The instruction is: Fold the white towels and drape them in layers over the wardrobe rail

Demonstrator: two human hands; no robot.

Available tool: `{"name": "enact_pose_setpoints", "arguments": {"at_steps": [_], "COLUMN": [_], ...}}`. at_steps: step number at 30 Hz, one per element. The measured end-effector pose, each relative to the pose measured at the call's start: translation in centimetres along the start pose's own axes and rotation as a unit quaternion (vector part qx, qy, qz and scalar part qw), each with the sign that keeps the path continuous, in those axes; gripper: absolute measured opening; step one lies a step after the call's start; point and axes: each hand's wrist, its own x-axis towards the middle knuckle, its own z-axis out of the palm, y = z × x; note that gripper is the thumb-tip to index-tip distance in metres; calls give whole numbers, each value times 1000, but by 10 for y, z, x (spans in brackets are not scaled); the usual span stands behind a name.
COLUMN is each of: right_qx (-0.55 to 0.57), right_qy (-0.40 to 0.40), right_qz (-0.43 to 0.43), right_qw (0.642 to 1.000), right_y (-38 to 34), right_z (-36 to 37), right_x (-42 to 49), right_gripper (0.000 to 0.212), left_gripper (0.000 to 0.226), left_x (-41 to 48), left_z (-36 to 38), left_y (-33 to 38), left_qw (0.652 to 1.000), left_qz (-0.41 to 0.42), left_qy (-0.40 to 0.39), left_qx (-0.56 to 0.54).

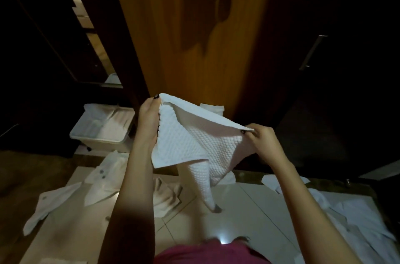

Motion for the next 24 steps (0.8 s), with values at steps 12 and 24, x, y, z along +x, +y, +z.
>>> {"name": "enact_pose_setpoints", "arguments": {"at_steps": [12, 24], "right_qx": [275, 72], "right_qy": [-59, -42], "right_qz": [48, -70], "right_qw": [958, 994], "right_y": [-41, -92], "right_z": [-10, -7], "right_x": [-3, -28], "right_gripper": [13, 25], "left_gripper": [26, 31], "left_x": [6, -20], "left_z": [39, 70], "left_y": [-16, -28], "left_qw": [997, 991], "left_qz": [-20, -92], "left_qy": [41, 41], "left_qx": [63, -88]}}
